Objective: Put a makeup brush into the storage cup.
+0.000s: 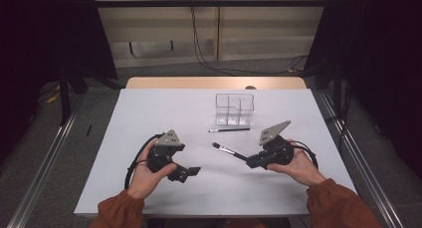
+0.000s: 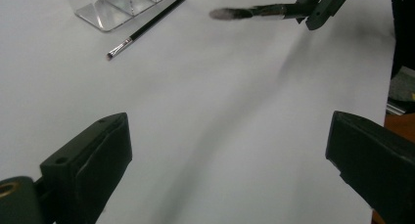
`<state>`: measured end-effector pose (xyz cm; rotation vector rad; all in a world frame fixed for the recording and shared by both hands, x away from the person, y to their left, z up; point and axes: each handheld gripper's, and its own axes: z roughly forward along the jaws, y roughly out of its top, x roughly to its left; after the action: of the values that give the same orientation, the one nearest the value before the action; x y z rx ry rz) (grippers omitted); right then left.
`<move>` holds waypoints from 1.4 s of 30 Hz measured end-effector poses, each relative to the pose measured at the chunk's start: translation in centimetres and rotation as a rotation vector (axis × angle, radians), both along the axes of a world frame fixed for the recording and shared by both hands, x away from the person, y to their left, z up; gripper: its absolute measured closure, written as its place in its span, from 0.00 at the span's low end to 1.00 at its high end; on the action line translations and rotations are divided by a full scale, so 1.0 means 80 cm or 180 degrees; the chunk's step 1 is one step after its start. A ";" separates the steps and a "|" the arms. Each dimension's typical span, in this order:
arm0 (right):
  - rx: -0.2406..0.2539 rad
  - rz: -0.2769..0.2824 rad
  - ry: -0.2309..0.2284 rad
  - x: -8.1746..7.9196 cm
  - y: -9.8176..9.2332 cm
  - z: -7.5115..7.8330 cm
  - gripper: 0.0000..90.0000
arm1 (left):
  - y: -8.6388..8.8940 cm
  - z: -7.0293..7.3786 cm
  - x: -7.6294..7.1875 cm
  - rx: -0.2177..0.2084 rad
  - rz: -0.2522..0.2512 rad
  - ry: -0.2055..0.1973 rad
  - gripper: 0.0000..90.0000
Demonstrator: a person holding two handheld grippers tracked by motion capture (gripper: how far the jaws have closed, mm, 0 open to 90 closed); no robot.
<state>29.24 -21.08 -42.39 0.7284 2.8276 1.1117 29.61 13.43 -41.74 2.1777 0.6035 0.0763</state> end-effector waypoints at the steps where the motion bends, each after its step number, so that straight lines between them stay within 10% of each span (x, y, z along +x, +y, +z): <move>1: 0.0042 -0.0025 -0.0009 -0.001 -0.001 0.000 0.89 | -0.001 -0.002 0.000 -0.0004 -0.0015 -0.0007 0.04; 16: 0.0462 -0.0191 -0.0483 -0.022 0.010 -0.015 0.89 | -0.002 -0.004 -0.005 -0.0132 0.0131 -0.0133 0.05; 31: 0.1108 -0.0387 -0.0558 -0.026 0.011 -0.022 0.89 | -0.003 -0.004 -0.008 -0.0276 0.0177 -0.0196 0.05; 42: 0.1278 -0.0456 -0.0616 -0.030 0.011 -0.020 0.89 | -0.013 -0.002 -0.014 -0.0607 0.0288 -0.0328 0.04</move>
<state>26.88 -20.24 -44.00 0.7762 2.3777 1.6443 28.49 12.42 -41.90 1.9499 0.6245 0.1713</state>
